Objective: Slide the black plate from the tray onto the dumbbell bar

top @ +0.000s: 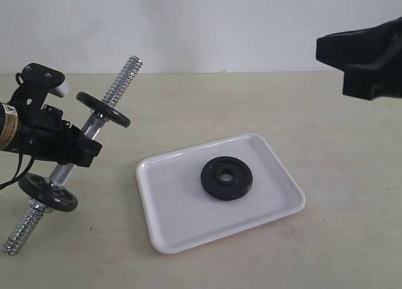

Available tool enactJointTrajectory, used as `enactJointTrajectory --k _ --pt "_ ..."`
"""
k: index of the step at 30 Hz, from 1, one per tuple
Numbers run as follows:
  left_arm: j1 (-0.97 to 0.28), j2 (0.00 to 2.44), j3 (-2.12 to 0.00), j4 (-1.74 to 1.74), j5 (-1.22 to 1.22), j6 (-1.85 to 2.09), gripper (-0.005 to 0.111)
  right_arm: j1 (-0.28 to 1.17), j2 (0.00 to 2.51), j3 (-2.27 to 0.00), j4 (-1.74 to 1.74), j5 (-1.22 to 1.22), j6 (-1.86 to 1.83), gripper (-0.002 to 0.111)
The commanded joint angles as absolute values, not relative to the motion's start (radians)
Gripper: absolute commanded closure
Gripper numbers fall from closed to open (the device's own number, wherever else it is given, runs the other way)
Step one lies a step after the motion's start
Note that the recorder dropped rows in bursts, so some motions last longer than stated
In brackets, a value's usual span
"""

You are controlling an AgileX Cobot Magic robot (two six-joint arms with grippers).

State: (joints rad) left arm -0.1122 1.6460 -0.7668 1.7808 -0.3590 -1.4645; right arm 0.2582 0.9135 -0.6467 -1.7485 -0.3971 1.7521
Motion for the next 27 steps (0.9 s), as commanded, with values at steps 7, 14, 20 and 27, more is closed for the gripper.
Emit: enactJointTrajectory --k 7,14,20,27 --pt "-0.116 1.583 -0.801 1.744 -0.401 -1.463 0.102 0.260 0.916 -0.651 -1.744 -0.276 2.015 0.104" --pt "-0.116 1.583 -0.801 1.744 -0.401 -1.463 0.102 0.260 0.916 -0.651 -1.744 -0.266 1.723 0.105" --pt "-0.116 1.583 -0.801 1.744 -0.401 -1.463 0.102 0.260 0.916 -0.651 -1.744 -0.212 1.429 0.109" --pt "-0.116 1.583 -0.801 1.744 -0.401 -1.463 0.102 0.260 0.916 -0.651 -1.744 -0.047 0.804 0.109"
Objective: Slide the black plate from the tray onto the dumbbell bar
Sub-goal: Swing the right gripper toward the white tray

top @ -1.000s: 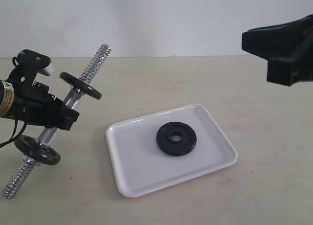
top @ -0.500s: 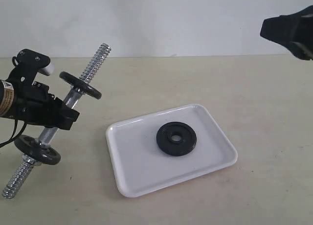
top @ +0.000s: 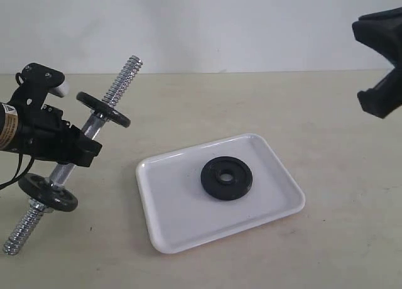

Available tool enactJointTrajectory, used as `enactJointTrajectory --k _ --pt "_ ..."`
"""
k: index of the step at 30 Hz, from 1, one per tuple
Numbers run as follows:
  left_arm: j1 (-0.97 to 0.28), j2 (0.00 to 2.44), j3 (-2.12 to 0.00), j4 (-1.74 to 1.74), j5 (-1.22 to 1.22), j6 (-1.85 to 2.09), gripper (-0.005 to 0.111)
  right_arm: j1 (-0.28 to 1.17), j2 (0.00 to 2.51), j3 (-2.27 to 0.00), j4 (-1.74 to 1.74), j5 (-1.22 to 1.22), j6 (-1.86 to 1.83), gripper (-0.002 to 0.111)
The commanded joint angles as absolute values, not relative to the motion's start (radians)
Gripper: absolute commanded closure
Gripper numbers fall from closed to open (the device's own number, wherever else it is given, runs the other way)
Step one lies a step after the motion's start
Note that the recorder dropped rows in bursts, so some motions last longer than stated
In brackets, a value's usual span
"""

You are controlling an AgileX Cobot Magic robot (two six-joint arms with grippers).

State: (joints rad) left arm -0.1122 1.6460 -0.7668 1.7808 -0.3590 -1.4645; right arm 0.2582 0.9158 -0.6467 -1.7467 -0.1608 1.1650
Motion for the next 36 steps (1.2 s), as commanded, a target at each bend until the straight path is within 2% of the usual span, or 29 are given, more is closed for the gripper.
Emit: enactJointTrajectory --k 1,5,8,12,17,21,27,33,36 --pt "-0.116 1.583 -0.801 1.744 -0.401 -1.463 0.102 0.260 0.916 -0.651 -1.744 0.000 0.725 0.109" --pt "-0.116 1.583 -0.801 1.744 -0.401 -1.463 0.102 0.260 0.916 -0.651 -1.722 0.167 0.733 0.109" --pt "-0.116 1.583 -0.801 1.744 -0.401 -1.463 0.102 0.260 0.916 -0.651 -1.583 0.146 0.764 0.109" --pt "-0.116 1.583 -0.801 1.744 -0.401 -1.463 0.102 0.260 0.916 -0.680 -1.265 0.125 0.796 0.109" --pt "-0.116 1.583 -0.801 1.744 -0.401 -1.463 0.102 0.260 0.916 -0.745 -0.923 0.237 0.768 0.109" --pt "-0.116 1.583 -0.801 1.744 -0.402 -1.463 0.102 0.260 0.916 -0.794 -0.610 0.432 0.585 0.109" --pt "-0.116 1.583 -0.801 1.744 -0.402 -1.463 0.102 0.260 0.920 -0.810 -0.317 0.777 0.264 0.109" --pt "-0.116 1.583 -0.801 1.744 -0.421 -1.463 0.102 0.260 0.926 -0.810 0.101 0.854 -0.034 0.109" --pt "-0.116 1.583 -0.801 1.744 -0.422 -1.461 0.102 0.260 1.011 -0.810 0.152 0.940 -0.128 0.109"
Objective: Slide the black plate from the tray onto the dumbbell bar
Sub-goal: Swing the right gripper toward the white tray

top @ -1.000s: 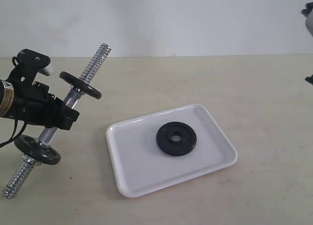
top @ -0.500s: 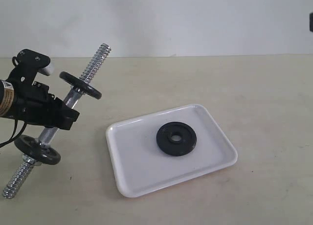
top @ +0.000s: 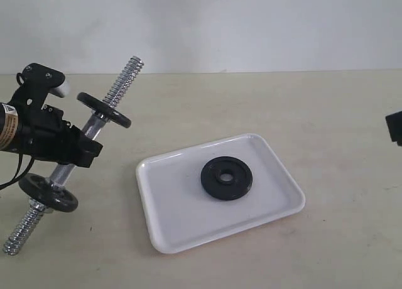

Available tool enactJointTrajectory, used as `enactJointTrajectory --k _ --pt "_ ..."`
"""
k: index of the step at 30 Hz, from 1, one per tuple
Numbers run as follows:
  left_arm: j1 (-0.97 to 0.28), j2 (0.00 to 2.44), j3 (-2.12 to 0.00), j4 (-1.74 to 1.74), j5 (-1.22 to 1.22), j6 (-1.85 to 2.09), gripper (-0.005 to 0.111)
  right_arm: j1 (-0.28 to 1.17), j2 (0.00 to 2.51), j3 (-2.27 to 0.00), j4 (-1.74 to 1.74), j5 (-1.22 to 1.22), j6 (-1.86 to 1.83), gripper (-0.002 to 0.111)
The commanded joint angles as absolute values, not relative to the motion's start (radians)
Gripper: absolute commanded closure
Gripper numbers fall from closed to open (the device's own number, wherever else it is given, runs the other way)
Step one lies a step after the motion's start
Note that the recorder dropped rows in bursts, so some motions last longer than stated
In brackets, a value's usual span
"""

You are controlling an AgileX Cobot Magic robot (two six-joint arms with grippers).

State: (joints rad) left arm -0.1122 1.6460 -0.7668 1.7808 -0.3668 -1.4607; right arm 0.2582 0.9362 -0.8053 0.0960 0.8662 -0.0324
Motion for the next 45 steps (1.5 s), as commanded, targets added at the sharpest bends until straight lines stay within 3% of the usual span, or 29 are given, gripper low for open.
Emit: enactJointTrajectory --k 1,6,15,19,27,40,45 --pt "-0.116 1.583 -0.801 1.744 -0.422 -1.442 0.102 0.260 1.070 -0.810 0.152 0.958 -0.156 0.109" --pt "-0.116 1.583 -0.800 1.744 -0.417 -1.332 0.102 0.260 1.248 -0.810 0.171 0.908 -0.203 0.108" --pt "-0.114 1.583 -0.677 1.744 -0.283 -1.251 0.102 0.260 1.269 -0.810 0.194 0.753 -0.286 0.108" --pt "-0.114 1.578 -0.662 1.744 -0.273 -1.245 0.102 0.265 1.272 -0.810 0.450 0.636 -0.433 0.108" --pt "-0.114 1.516 -0.634 1.744 -0.207 -1.236 0.102 0.280 1.428 -0.810 0.491 0.616 -0.515 0.108" --pt "-0.114 1.515 -0.634 1.744 -0.204 -1.238 0.102 0.280 1.429 -0.832 0.671 0.577 -0.561 0.108" --pt "-0.114 1.515 -0.634 1.744 -0.204 -1.238 0.102 0.387 1.471 -0.915 0.570 0.579 -0.568 0.108"
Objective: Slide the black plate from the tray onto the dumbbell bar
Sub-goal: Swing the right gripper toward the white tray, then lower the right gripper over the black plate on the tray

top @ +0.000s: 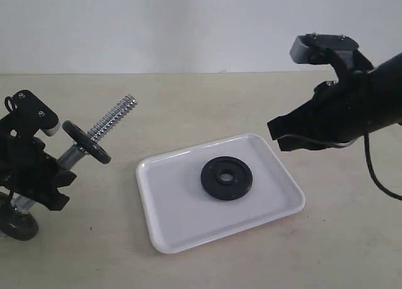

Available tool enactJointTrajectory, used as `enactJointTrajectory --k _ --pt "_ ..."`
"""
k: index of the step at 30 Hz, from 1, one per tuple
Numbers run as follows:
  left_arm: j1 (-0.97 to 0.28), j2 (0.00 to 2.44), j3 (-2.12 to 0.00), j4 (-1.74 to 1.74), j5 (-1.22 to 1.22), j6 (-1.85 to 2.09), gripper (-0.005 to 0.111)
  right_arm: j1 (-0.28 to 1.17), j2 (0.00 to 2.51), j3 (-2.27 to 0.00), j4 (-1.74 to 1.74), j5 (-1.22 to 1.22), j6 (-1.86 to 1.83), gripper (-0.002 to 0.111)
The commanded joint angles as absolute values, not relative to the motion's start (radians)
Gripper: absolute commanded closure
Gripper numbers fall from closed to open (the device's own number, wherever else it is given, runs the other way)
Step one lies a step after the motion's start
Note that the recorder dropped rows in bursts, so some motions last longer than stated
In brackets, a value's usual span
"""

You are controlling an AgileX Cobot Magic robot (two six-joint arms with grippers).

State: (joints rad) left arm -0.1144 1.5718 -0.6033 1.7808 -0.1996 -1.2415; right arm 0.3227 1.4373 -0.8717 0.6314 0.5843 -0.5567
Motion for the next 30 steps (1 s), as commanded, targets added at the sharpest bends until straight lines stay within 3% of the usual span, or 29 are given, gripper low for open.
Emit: enactJointTrajectory --k 1,2,4,7,9,11,14,15,30 --pt "-0.114 1.515 -0.634 1.744 -0.204 -1.238 0.102 0.435 1.497 -0.931 0.523 0.558 -0.568 0.108" --pt "-0.114 1.515 -0.634 1.744 -0.204 -1.238 0.102 0.456 1.514 -0.938 0.498 0.541 -0.568 0.107" --pt "-0.114 1.515 -0.634 1.744 -0.204 -1.238 0.102 0.499 1.550 -0.954 0.494 0.506 -0.553 0.091" --pt "-0.114 1.515 -0.634 1.744 -0.204 -1.238 0.102 0.509 1.598 -0.960 0.486 0.423 -0.433 0.029" --pt "-0.114 1.515 -0.634 1.744 -0.204 -1.238 0.102 0.509 1.617 -0.960 0.456 0.409 -0.363 0.016" --pt "-0.114 1.515 -0.634 1.744 -0.204 -1.238 0.102 0.509 1.631 -0.960 0.426 0.409 -0.324 0.020" --pt "-0.114 1.515 -0.634 1.744 -0.204 -1.238 0.102 0.509 1.667 -0.971 0.378 0.455 -0.320 0.039" --pt "-0.114 1.515 -0.634 1.744 -0.204 -1.238 0.102 0.509 1.678 -0.980 0.364 0.480 -0.320 0.041" --pt "-0.114 1.515 -0.634 1.744 -0.204 -1.238 0.102 0.509 1.907 -1.284 0.196 0.796 -0.184 0.038"
